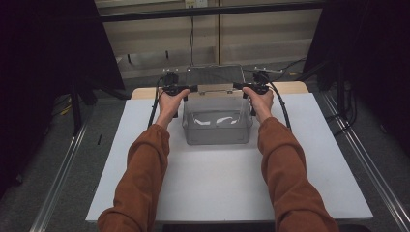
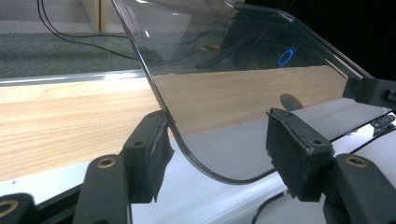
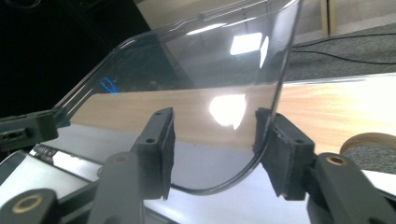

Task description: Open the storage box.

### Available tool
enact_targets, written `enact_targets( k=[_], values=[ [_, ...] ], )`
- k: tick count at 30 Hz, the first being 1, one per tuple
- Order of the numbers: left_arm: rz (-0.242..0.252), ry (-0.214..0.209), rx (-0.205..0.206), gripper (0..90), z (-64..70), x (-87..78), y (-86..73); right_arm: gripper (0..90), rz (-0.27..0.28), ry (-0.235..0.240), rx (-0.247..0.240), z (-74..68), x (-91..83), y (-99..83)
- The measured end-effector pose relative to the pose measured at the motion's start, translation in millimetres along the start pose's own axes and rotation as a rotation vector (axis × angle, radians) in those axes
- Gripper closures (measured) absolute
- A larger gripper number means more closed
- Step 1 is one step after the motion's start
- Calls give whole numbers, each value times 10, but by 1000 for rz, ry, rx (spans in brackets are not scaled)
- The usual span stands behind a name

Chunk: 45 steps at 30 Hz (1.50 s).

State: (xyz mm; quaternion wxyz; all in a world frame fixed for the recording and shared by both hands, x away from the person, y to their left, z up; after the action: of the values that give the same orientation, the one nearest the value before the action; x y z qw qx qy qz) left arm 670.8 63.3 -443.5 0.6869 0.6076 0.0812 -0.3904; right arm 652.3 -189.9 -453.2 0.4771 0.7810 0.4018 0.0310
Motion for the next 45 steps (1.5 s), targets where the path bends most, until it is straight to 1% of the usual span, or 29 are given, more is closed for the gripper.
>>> enact_targets(
  k=[4, 7, 9, 10, 11, 12, 13, 15, 17, 18, 19, 20, 21, 22, 25, 26, 28, 30, 31, 32, 34, 36, 37, 39, 40, 41, 42, 44, 45],
  values=[
    [2, 3, -12, 393, 3, 3, -3, 458, -5, -3, 5, -5, -1, -6],
    [4, 13, -2, 367, -12, 7, -9, 446, -4, -16, -7, -8, 3, -2],
    [-1, 17, 7, 354, -20, 5, -12, 429, -7, -23, -1, -3, 1, -6],
    [2, 23, 6, 351, -16, 6, -13, 400, -7, -24, 23, 14, 0, -16],
    [2, 23, 6, 352, -16, 6, -13, 400, -7, -24, 23, 14, 0, -16],
    [-2, 26, 8, 352, -14, 3, -14, 391, -8, -25, 35, 24, 1, -21],
    [6, 29, 9, 352, -14, 6, -12, 389, -6, -25, 36, 27, 2, -22],
    [3, 21, 5, 351, -23, 8, -16, 389, -2, -29, 30, 27, 5, -20],
    [11, 14, -10, 350, -19, 16, -17, 373, -5, -38, 23, 27, 4, -20],
    [6, 14, -10, 348, -23, 15, -20, 340, -5, -52, 18, 35, 1, -21],
    [2, 17, -3, 345, -29, 20, -28, 336, -1, -64, -1, 40, 4, -18],
    [2, 17, -3, 340, -29, 20, -28, 336, -1, -64, -1, 40, 4, -18],
    [3, 17, -6, 360, -25, 28, -33, 329, -5, -90, -28, 42, 8, -17],
    [-1, 10, 7, 360, -10, 28, -41, 332, -3, -82, -32, 37, 13, -17],
    [15, 21, 0, 355, 9, 53, -42, 337, -1, -82, -24, 43, 20, -28],
    [11, 15, 3, 347, 10, 55, -46, 337, 5, -83, -18, 45, 20, -29],
    [22, 21, 4, 330, 9, 60, -44, 336, 8, -86, -31, 45, 23, -28],
    [26, 24, 20, 282, -8, 57, -40, 325, 8, -85, -40, 43, 19, -24],
    [31, 35, 30, 266, -19, 52, -36, 316, 11, -82, -41, 34, 18, -19],
    [30, 36, 40, 244, -29, 45, -34, 302, 16, -86, -53, 31, 11, -7],
    [47, 32, 36, 225, -24, 39, -25, 275, 18, -79, -75, 4, 2, 12],
    [58, 45, 56, 197, -30, 25, -20, 253, 16, -86, -107, -15, -8, 24],
    [64, 55, 61, 180, -32, 20, -17, 236, 14, -80, -119, -32, -9, 28],
    [78, 54, 66, 151, -31, -1, -11, 185, 9, -79, -147, -76, -24, 37],
    [84, 53, 68, 151, -26, -11, -7, 185, 9, -79, -147, -76, -24, 37],
    [88, 55, 76, 137, -22, -25, 0, 178, 8, -80, -159, -93, -31, 42],
    [98, 58, 86, 120, -19, -41, 11, 161, 16, -84, -186, -124, -56, 65],
    [106, 61, 94, 110, -7, -76, 27, 154, 21, -84, -191, -138, -68, 73],
    [117, 60, 85, 102, -3, -92, 35, 150, 30, -84, -201, -151, -80, 81]
  ],
)
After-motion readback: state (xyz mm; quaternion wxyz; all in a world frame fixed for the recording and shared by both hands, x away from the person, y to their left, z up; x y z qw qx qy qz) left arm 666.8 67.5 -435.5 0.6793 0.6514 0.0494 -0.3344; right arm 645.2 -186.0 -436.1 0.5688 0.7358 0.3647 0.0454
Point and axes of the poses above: each handheld gripper's, and its own axes: x roughly forward along the jaws, y roughly out of its top, z roughly to its right, the point moved 7 cm from there along x, roughly forward along the jaws, and after that the axes turned 12 degrees about y, right-handed, at the moved point
